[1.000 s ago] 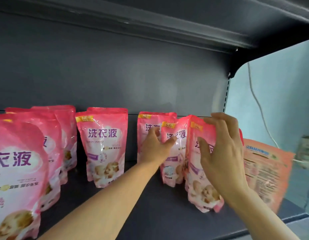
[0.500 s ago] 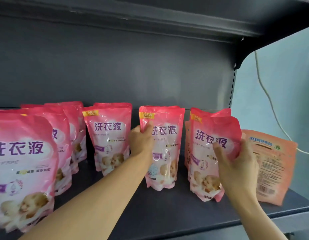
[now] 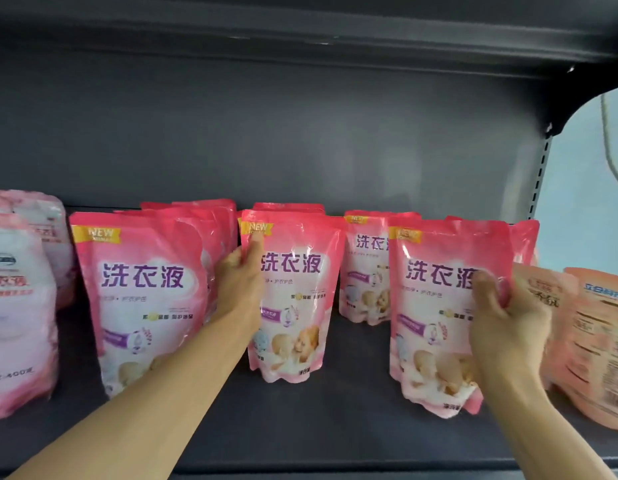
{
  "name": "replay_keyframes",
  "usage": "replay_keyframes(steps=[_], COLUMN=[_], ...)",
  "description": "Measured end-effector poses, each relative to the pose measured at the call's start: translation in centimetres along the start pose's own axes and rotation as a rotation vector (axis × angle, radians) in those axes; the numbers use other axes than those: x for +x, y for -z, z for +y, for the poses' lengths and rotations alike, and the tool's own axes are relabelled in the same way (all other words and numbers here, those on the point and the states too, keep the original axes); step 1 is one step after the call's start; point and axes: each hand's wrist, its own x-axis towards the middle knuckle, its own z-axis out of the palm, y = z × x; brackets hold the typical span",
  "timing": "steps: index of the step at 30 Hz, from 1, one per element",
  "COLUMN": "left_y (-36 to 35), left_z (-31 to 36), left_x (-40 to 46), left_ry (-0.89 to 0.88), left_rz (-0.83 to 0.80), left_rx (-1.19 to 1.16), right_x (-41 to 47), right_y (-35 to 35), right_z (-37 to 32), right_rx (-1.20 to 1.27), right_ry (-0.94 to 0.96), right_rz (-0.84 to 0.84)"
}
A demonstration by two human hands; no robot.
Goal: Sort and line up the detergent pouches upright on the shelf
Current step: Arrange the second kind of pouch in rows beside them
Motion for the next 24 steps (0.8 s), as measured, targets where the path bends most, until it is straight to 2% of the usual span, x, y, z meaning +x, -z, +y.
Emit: replay_keyframes(steps=[7,9,11,13,17,20,24], left_y=[0.5,1.0,1.6,2.2,2.6,2.8,2.8], left_z=[-1.5,-1.9,-2.2,-2.7,-5.9,-7.6,-7.9], left_x=[1.9,1.6,0.6,-1.1,-4.3,-4.5,-3.9], left_ry=[0.026,0.041,0.036,0.004,0.051,0.032,0.012], left_rz=[-0.001,-0.033,-0.085,-0.143,-0.304,-0.284,-0.28], left_rx=[0.026,0.121,0.213,0.211,0.326,0.545,0.542], right_x=[-1.4,-1.7,-2.0,-2.2,-2.3,-2.4,-2.5], right_y=[-3.4,-3.8,-3.9,-3.7,-3.5,-3.3,-3.1], right_z=[-0.6,-0.3,0.1,0.6,0.9,1.1,1.3], right_rx=[0.125,0.142,0.153,0.153,0.15,0.164,0.176], right_ry=[-0.037,-0.057,-0.069,-0.062,-0.032,-0.036,-0.038], right_rz=[-0.07,-0.075,-0.086,-0.091,-0.103,-0.106,-0.136])
